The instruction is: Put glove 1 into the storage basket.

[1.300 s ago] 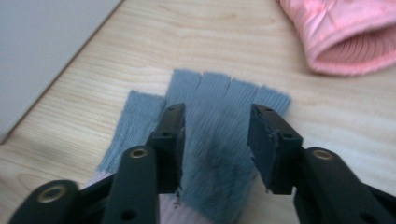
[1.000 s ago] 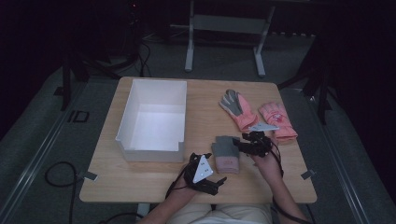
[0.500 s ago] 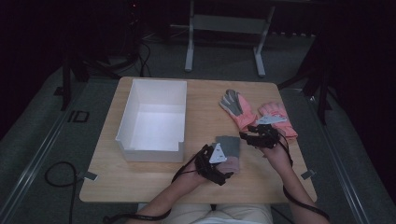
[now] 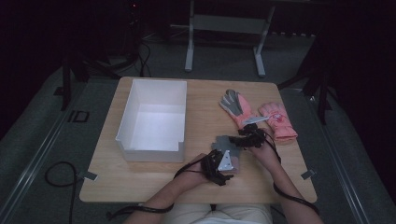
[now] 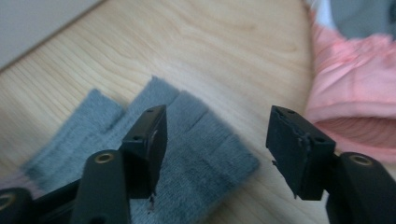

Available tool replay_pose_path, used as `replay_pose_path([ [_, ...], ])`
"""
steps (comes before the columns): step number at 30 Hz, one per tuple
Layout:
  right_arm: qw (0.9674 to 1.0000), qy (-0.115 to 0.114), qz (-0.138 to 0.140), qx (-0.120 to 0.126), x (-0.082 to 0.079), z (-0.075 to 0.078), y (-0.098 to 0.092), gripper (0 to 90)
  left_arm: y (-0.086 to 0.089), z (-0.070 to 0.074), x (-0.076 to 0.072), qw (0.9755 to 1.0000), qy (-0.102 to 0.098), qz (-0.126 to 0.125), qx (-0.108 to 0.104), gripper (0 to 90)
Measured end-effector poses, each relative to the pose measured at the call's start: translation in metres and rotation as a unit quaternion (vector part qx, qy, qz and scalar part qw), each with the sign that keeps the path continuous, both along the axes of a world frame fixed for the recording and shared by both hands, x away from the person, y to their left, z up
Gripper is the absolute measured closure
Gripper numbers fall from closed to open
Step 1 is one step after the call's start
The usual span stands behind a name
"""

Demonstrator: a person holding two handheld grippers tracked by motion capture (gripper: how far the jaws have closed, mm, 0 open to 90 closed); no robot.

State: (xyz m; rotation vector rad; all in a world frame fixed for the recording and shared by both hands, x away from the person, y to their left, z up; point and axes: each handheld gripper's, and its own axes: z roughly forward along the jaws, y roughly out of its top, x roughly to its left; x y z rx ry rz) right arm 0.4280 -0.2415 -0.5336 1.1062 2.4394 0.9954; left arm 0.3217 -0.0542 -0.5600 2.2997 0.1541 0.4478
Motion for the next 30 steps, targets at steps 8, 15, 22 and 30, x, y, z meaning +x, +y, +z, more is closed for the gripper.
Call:
replay_pose_path([
  [8, 0.9979, 0.055, -0.028, 0.018, 0.010, -0.020, -0.007, 28.9, -0.004, -0.007, -0.004, 0.9983, -0.053, 0.012, 0.023, 37.9],
  [15, 0.9967, 0.074, -0.022, 0.027, 0.008, -0.017, -0.003, 45.6, 0.000, 0.000, 0.007, 0.9994, -0.024, 0.008, 0.024, 63.5],
  [22, 0.9913, 0.116, -0.006, 0.063, 0.009, -0.018, 0.004, 62.6, 0.002, 0.004, 0.016, 0.9996, 0.007, -0.002, 0.027, 69.3],
  [30, 0.9939, 0.098, 0.000, 0.050, 0.004, -0.013, 0.016, 71.5, 0.005, 0.006, 0.013, 0.9996, 0.014, 0.010, 0.022, 70.5],
])
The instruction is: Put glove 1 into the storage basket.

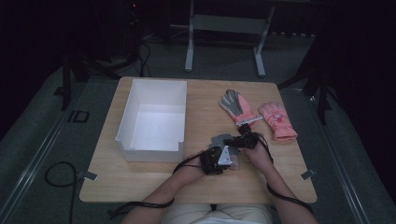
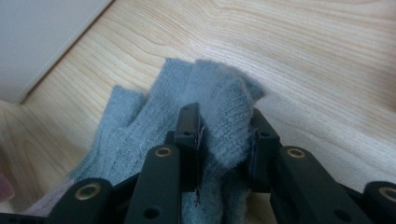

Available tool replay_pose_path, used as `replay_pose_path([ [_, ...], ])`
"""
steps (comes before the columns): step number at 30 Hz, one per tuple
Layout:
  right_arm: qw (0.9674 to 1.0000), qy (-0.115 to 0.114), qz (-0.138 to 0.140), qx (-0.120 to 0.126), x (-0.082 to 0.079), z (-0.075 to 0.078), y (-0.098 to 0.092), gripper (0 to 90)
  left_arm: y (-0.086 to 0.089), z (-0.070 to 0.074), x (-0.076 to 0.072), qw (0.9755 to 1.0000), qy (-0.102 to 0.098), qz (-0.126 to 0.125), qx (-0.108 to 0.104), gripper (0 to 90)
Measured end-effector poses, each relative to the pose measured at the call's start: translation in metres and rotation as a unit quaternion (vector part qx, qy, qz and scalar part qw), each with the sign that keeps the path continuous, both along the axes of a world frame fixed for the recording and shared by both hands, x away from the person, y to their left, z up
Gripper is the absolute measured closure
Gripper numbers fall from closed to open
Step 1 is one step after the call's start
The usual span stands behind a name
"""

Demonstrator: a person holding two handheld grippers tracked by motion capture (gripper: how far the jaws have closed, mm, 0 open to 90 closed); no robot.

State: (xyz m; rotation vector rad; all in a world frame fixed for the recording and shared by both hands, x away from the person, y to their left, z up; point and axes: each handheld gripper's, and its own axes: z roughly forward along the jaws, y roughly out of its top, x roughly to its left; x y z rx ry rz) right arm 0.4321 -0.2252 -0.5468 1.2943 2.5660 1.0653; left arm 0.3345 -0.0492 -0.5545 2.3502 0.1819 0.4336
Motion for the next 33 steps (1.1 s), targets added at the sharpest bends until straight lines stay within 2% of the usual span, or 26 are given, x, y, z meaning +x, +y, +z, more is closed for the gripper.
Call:
replay_pose_path([
  [3, 1.0000, -0.004, 0.008, 0.001, -0.003, 0.006, -0.001, 71.8, 0.002, 0.007, -0.003, 1.0000, 0.004, 0.000, 0.003, 70.9],
  [6, 0.9998, -0.010, 0.012, 0.012, -0.005, 0.015, -0.003, 71.9, 0.003, 0.020, -0.004, 1.0000, -0.002, 0.001, 0.007, 71.0],
  [11, 0.9990, -0.034, 0.010, 0.027, -0.011, 0.040, -0.007, 71.9, 0.002, 0.043, -0.007, 0.9998, -0.018, -0.001, 0.009, 71.0],
  [15, 0.9979, -0.050, 0.009, 0.040, -0.015, 0.060, -0.011, 71.9, 0.002, 0.063, -0.011, 0.9996, -0.029, 0.002, -0.002, 71.0],
  [16, 0.9976, -0.054, 0.010, 0.043, -0.016, 0.065, -0.012, 71.9, 0.002, 0.068, -0.012, 0.9995, -0.032, 0.001, 0.001, 71.1],
  [22, 0.9962, -0.075, 0.013, 0.041, -0.019, 0.089, -0.012, 71.9, 0.005, 0.096, -0.012, 0.9993, -0.037, 0.001, 0.002, 71.2],
  [26, 0.9955, -0.079, 0.019, 0.048, -0.019, 0.097, -0.011, 72.2, 0.009, 0.107, -0.010, 0.9993, -0.035, -0.009, 0.009, 71.5],
  [27, 0.9952, -0.082, 0.021, 0.049, -0.019, 0.100, -0.010, 72.4, 0.013, 0.114, -0.009, 0.9991, -0.035, -0.014, 0.017, 71.5],
  [29, 0.9945, -0.091, 0.026, 0.046, -0.019, 0.107, -0.005, 72.6, 0.016, 0.120, -0.007, 0.9991, -0.035, -0.016, 0.018, 71.5],
  [33, 0.9934, -0.101, 0.031, 0.045, -0.016, 0.120, 0.005, 72.6, 0.024, 0.133, -0.003, 0.9979, -0.049, -0.020, 0.037, 71.6],
])
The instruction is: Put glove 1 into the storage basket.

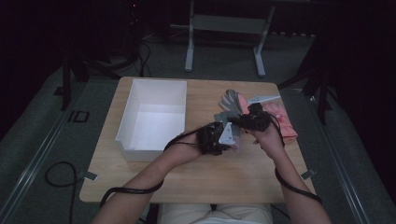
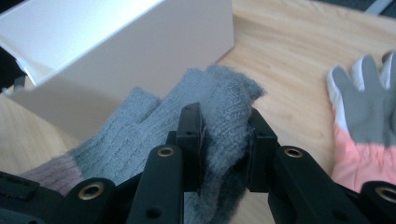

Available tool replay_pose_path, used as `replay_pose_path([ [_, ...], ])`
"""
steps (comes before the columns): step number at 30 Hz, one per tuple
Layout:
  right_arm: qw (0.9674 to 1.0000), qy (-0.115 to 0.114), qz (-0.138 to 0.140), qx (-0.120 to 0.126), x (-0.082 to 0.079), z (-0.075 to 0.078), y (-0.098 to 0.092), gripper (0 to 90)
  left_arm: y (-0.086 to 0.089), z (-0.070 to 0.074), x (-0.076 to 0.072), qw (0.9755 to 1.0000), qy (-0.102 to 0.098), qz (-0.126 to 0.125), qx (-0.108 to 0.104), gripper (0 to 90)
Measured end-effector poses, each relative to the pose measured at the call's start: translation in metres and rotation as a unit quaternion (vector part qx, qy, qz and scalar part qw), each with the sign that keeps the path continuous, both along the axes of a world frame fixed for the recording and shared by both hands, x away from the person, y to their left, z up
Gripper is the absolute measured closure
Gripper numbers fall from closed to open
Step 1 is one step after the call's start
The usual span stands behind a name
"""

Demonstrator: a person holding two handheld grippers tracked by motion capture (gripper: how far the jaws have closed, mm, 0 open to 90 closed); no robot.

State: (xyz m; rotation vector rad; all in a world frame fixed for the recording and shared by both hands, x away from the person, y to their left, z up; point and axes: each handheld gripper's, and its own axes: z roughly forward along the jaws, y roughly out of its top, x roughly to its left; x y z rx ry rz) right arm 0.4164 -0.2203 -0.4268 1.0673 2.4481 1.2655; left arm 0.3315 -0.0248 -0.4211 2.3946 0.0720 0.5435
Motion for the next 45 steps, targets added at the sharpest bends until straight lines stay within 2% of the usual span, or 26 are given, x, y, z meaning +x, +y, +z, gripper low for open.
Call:
replay_pose_path([
  [7, 0.9998, -0.020, 0.007, -0.003, 0.010, 0.023, 0.021, 72.7, 0.018, 0.021, 0.008, 0.9997, -0.015, 0.004, 0.018, 71.6],
  [12, 0.9996, -0.026, 0.015, -0.002, 0.018, 0.036, 0.040, 72.7, 0.032, 0.030, 0.012, 0.9986, -0.030, 0.014, 0.040, 71.6],
  [17, 0.9993, -0.029, 0.023, -0.002, 0.025, 0.044, 0.062, 72.7, 0.048, 0.035, 0.016, 0.9977, -0.035, 0.024, 0.052, 71.6],
  [32, 0.9980, -0.030, 0.056, -0.001, 0.036, 0.048, 0.137, 72.8, 0.114, 0.038, 0.016, 0.9955, -0.026, 0.061, 0.068, 71.6],
  [39, 0.9970, -0.027, 0.072, -0.005, 0.038, 0.044, 0.176, 72.9, 0.145, 0.032, 0.017, 0.9945, -0.017, 0.077, 0.069, 71.6],
  [45, 0.9959, -0.025, 0.086, -0.017, 0.038, 0.039, 0.205, 72.9, 0.169, 0.027, 0.016, 0.9929, -0.006, 0.083, 0.084, 71.5],
])
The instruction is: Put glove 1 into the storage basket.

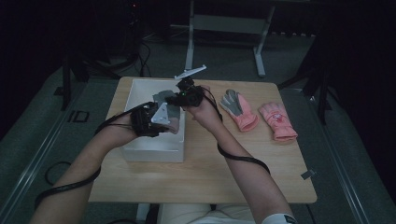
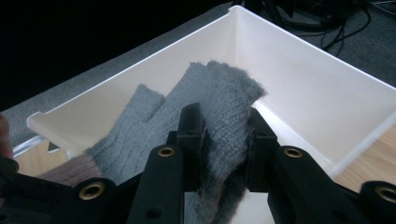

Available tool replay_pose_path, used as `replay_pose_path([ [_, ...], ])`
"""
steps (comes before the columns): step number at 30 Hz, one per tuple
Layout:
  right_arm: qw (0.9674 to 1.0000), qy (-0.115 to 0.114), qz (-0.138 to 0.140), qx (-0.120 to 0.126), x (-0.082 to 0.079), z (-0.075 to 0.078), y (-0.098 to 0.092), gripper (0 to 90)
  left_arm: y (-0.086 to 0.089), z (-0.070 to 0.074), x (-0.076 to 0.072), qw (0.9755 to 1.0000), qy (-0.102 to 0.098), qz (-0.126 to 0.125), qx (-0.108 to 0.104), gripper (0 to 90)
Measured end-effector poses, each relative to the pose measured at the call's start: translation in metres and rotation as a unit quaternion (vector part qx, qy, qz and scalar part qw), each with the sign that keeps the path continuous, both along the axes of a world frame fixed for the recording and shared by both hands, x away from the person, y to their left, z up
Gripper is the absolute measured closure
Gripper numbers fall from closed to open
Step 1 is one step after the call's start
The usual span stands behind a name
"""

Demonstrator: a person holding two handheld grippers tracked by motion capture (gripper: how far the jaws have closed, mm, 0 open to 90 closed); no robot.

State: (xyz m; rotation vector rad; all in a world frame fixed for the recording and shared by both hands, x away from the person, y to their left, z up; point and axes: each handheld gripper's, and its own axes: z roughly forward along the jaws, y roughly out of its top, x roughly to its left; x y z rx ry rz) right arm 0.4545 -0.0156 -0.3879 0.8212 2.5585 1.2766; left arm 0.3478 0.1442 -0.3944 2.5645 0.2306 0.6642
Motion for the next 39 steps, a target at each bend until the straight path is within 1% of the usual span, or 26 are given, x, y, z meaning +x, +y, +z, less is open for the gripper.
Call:
replay_pose_path([
  [3, 1.0000, -0.004, 0.006, -0.006, 0.001, -0.001, 0.013, 72.9, 0.010, -0.004, 0.000, 1.0000, -0.003, 0.000, 0.003, 71.5],
  [5, 0.9999, -0.007, 0.011, -0.006, 0.002, -0.002, 0.018, 72.9, 0.015, -0.008, 0.002, 0.9999, -0.009, -0.005, 0.005, 71.5],
  [7, 0.9999, -0.003, 0.010, -0.007, 0.004, -0.003, 0.021, 72.9, 0.018, -0.014, 0.005, 0.9999, -0.009, -0.006, 0.008, 71.4],
  [9, 0.9999, 0.003, 0.009, -0.009, 0.006, -0.007, 0.024, 72.9, 0.017, -0.020, 0.009, 0.9998, -0.008, -0.009, 0.016, 71.4],
  [11, 0.9998, 0.006, 0.006, -0.018, 0.009, -0.012, 0.026, 72.9, 0.016, -0.027, 0.013, 0.9998, -0.002, -0.009, 0.019, 71.4],
  [12, 0.9997, 0.006, 0.005, -0.023, 0.010, -0.015, 0.027, 72.9, 0.015, -0.030, 0.015, 0.9997, 0.001, -0.007, 0.025, 71.5],
  [14, 0.9995, 0.014, 0.003, -0.030, 0.013, -0.020, 0.029, 72.9, 0.014, -0.037, 0.020, 0.9995, 0.009, -0.006, 0.030, 71.4],
  [17, 0.9988, 0.023, 0.000, -0.043, 0.018, -0.028, 0.032, 72.8, 0.011, -0.047, 0.027, 0.9983, 0.017, -0.011, 0.054, 71.4],
  [18, 0.9984, 0.027, -0.002, -0.049, 0.020, -0.031, 0.034, 72.8, 0.010, -0.049, 0.029, 0.9980, 0.019, -0.013, 0.059, 71.4],
  [20, 0.9976, 0.035, -0.006, -0.060, 0.023, -0.038, 0.036, 72.7, 0.006, -0.056, 0.032, 0.9962, 0.019, -0.019, 0.083, 71.4],
  [22, 0.9966, 0.038, -0.007, -0.073, 0.025, -0.043, 0.038, 72.7, 0.003, -0.064, 0.036, 0.9948, 0.023, -0.023, 0.096, 71.4],
  [23, 0.9961, 0.041, -0.009, -0.078, 0.026, -0.046, 0.039, 72.6, 0.001, -0.068, 0.037, 0.9942, 0.024, -0.024, 0.102, 71.4],
  [25, 0.9947, 0.044, -0.010, -0.092, 0.028, -0.051, 0.041, 72.0, -0.002, -0.073, 0.041, 0.9936, 0.030, -0.024, 0.106, 71.4],
  [26, 0.9947, 0.044, -0.010, -0.092, 0.028, -0.051, 0.041, 72.0, -0.002, -0.073, 0.041, 0.9936, 0.030, -0.024, 0.106, 71.3],
  [27, 0.9940, 0.045, -0.012, -0.099, 0.030, -0.053, 0.041, 71.2, -0.006, -0.078, 0.046, 0.9923, 0.036, -0.025, 0.116, 71.3],
  [28, 0.9931, 0.045, -0.017, -0.107, 0.033, -0.056, 0.040, 69.9, -0.009, -0.081, 0.050, 0.9916, 0.041, -0.022, 0.121, 71.2],
  [29, 0.9934, 0.047, -0.018, -0.103, 0.033, -0.056, 0.040, 68.6, -0.011, -0.083, 0.054, 0.9904, 0.044, -0.022, 0.129, 71.2],
  [30, 0.9936, 0.039, -0.021, -0.104, 0.033, -0.056, 0.039, 68.4, -0.013, -0.085, 0.057, 0.9894, 0.049, -0.022, 0.135, 71.2],
  [31, 0.9935, 0.029, -0.027, -0.107, 0.032, -0.055, 0.038, 68.1, -0.015, -0.088, 0.061, 0.9884, 0.060, -0.020, 0.138, 71.2],
  [32, 0.9937, 0.026, -0.030, -0.105, 0.033, -0.053, 0.036, 67.6, -0.017, -0.092, 0.064, 0.9872, 0.067, -0.019, 0.143, 71.1],
  [34, 0.9941, 0.026, -0.038, -0.098, 0.035, -0.051, 0.030, 66.6, -0.019, -0.100, 0.071, 0.9844, 0.088, -0.021, 0.151, 71.0],
  [35, 0.9944, 0.027, -0.038, -0.095, 0.037, -0.049, 0.026, 66.5, -0.020, -0.104, 0.072, 0.9833, 0.100, -0.019, 0.150, 70.9],
  [37, 0.9950, 0.030, -0.038, -0.087, 0.037, -0.045, 0.018, 65.9, -0.021, -0.112, 0.075, 0.9806, 0.102, -0.025, 0.166, 70.6],
  [39, 0.9958, 0.025, -0.038, -0.080, 0.037, -0.041, 0.010, 65.2, -0.021, -0.115, 0.077, 0.9817, 0.112, -0.022, 0.153, 69.8],
])
